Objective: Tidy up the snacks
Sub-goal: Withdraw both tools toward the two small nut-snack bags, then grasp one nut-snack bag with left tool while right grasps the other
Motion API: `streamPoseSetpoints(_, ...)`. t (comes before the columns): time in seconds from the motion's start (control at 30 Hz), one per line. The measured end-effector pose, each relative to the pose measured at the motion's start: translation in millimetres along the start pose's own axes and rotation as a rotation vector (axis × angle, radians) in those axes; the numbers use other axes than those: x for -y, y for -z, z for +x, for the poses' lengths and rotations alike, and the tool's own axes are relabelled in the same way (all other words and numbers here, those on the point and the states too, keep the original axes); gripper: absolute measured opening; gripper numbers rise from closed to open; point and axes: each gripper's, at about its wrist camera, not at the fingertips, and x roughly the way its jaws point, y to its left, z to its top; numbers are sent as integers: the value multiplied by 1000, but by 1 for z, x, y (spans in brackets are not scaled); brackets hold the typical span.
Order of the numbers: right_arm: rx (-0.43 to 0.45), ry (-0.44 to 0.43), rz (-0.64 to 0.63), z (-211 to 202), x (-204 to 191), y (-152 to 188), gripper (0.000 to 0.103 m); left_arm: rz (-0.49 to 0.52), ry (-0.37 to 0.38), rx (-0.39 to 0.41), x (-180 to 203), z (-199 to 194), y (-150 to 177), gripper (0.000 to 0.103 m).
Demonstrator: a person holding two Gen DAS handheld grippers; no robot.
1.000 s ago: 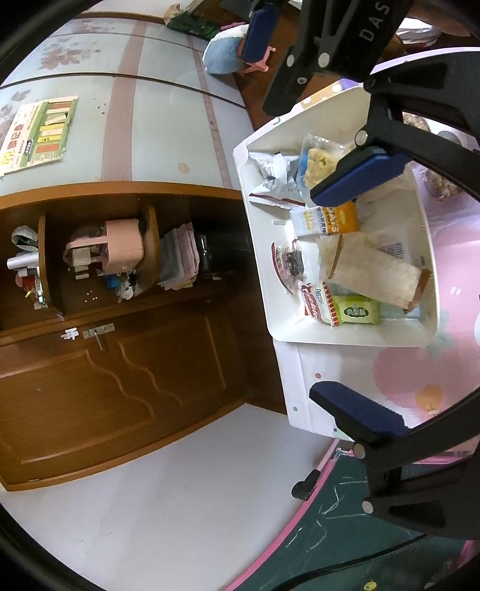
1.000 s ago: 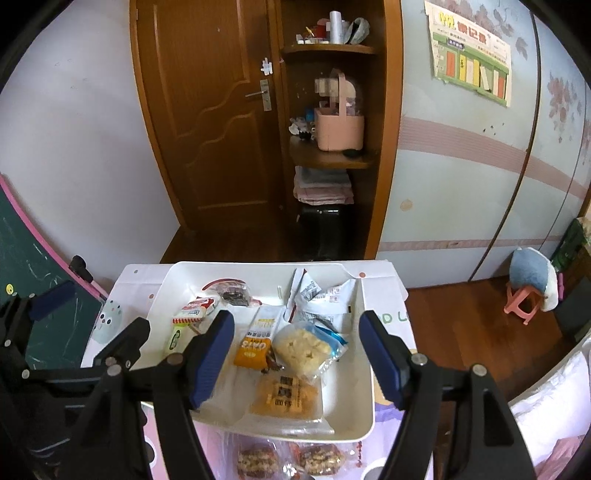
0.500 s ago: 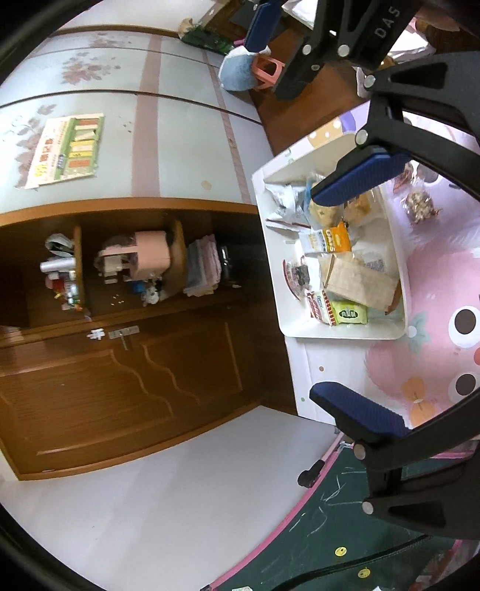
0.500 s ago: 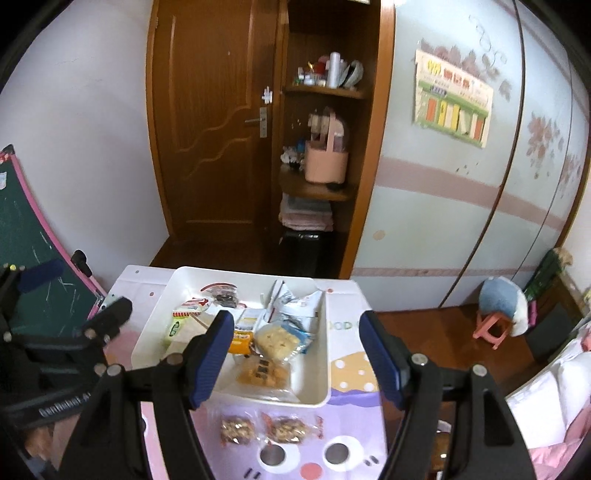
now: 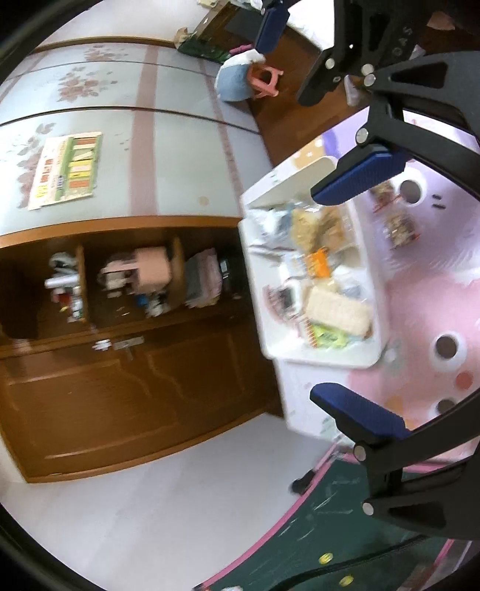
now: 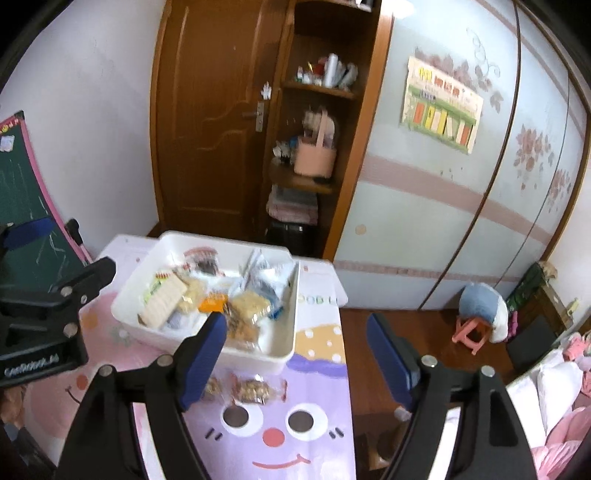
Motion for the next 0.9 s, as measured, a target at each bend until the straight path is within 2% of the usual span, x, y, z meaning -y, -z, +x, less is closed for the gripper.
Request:
streamPoseSetpoints(0.23, -146, -77, 138, 63, 19, 57, 79, -34, 9, -140, 16, 65, 63, 97)
streamPoseSetpoints(0.47, -284, -220, 354, 128, 32, 104, 78, -92, 35, -272, 26, 129, 104, 97)
streamPoseSetpoints(0.73, -371, -254, 389, 181, 17, 120, 78, -106, 57, -367, 38, 179, 131, 97)
streamPoseSetpoints(0.9, -393, -293, 387, 197, 3, 120, 78, -125, 93, -383, 38, 192, 139, 97)
